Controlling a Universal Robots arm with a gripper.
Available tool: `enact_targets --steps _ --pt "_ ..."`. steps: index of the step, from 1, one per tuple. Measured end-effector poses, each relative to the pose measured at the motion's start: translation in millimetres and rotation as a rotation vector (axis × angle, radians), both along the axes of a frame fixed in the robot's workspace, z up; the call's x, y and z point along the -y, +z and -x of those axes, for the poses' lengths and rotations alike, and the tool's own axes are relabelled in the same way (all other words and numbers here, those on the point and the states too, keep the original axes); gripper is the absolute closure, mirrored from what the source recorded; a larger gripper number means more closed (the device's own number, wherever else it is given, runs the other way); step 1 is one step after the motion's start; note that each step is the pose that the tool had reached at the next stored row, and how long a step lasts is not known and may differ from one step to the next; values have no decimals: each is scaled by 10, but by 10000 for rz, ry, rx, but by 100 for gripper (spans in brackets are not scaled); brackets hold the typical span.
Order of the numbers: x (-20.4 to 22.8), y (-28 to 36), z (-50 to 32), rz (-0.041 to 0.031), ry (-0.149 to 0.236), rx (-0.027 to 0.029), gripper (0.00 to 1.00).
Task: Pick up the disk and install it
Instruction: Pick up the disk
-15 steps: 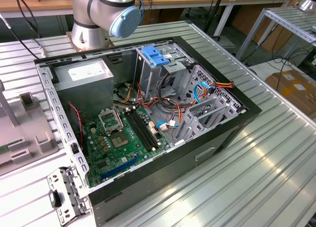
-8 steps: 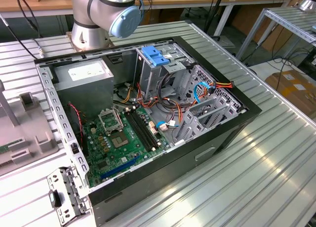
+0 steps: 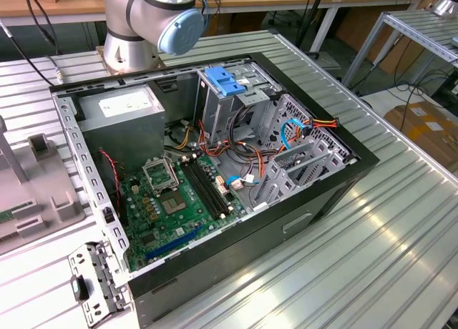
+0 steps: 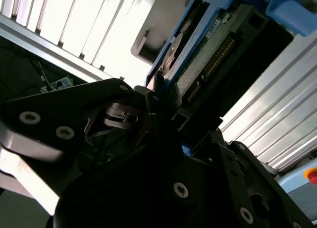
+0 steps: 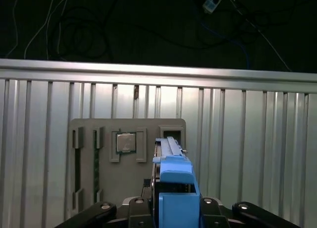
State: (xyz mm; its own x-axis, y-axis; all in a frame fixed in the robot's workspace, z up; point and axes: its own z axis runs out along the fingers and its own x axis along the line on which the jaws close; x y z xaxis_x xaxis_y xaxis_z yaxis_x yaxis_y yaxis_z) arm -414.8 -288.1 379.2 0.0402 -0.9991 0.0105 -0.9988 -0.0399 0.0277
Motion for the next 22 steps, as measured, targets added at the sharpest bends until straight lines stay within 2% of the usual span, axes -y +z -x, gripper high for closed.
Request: enact_targets --steps 9,16,22 --pt "-1 80 0 6 0 -1 64" --pt "-1 175 0 6 0 -1 64" --pt "-1 231 0 6 0 -1 64"
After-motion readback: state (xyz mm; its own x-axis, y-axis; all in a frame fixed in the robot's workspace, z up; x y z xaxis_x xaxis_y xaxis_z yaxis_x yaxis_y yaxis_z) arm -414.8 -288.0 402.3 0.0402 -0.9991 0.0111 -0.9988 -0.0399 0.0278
